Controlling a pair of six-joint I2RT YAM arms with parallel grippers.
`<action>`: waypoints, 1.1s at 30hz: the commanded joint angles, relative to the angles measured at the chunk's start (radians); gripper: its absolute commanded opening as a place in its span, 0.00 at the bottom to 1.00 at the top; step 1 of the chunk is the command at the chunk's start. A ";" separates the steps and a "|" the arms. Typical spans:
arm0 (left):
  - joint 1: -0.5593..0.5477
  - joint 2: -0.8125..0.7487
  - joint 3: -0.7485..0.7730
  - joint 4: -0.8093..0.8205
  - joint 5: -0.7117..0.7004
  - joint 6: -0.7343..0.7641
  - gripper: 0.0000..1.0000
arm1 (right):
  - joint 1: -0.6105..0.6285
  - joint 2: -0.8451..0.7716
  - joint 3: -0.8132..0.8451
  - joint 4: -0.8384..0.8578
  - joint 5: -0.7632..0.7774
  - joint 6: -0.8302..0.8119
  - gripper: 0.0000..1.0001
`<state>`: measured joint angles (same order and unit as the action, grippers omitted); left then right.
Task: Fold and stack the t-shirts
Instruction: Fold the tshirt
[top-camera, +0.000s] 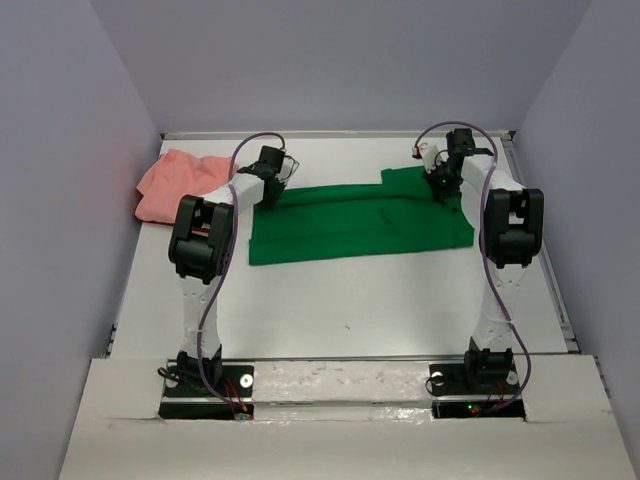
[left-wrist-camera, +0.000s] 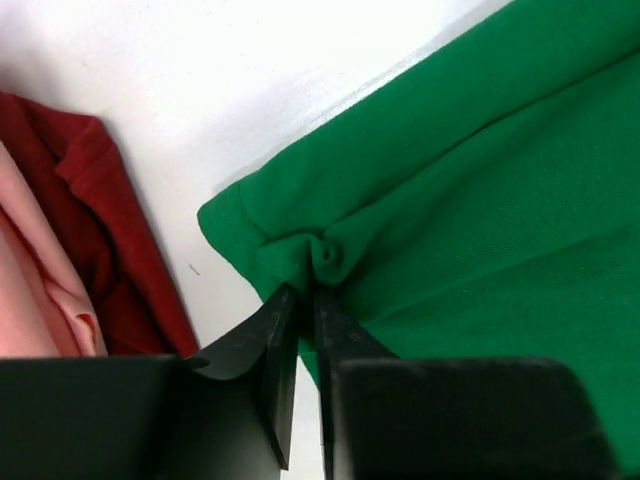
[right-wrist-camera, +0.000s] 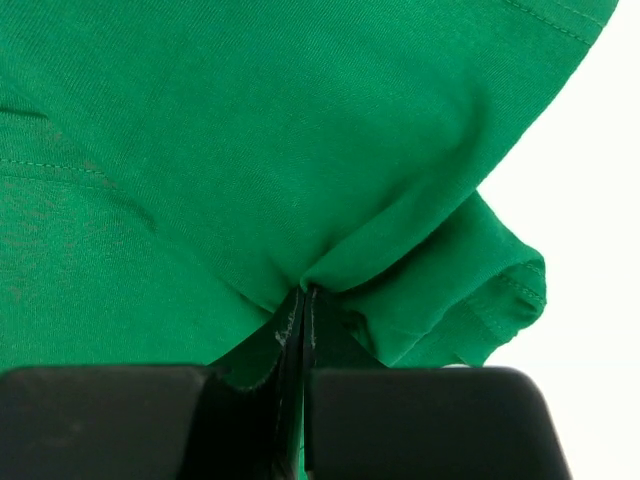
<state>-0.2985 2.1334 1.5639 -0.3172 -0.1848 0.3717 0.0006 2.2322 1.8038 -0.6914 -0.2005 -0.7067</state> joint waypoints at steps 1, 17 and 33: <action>-0.001 -0.078 -0.060 -0.008 -0.064 0.019 0.26 | 0.004 -0.013 0.020 -0.088 -0.024 0.012 0.11; 0.002 -0.300 0.085 -0.129 -0.082 0.035 0.68 | 0.004 -0.220 0.204 -0.168 -0.016 0.042 0.96; 0.196 -0.438 -0.050 -0.037 -0.016 -0.132 0.65 | 0.032 0.234 0.655 -0.056 -0.096 0.326 0.54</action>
<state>-0.1173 1.7020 1.5532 -0.3637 -0.2169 0.2855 0.0139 2.3550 2.3775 -0.7261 -0.2760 -0.4454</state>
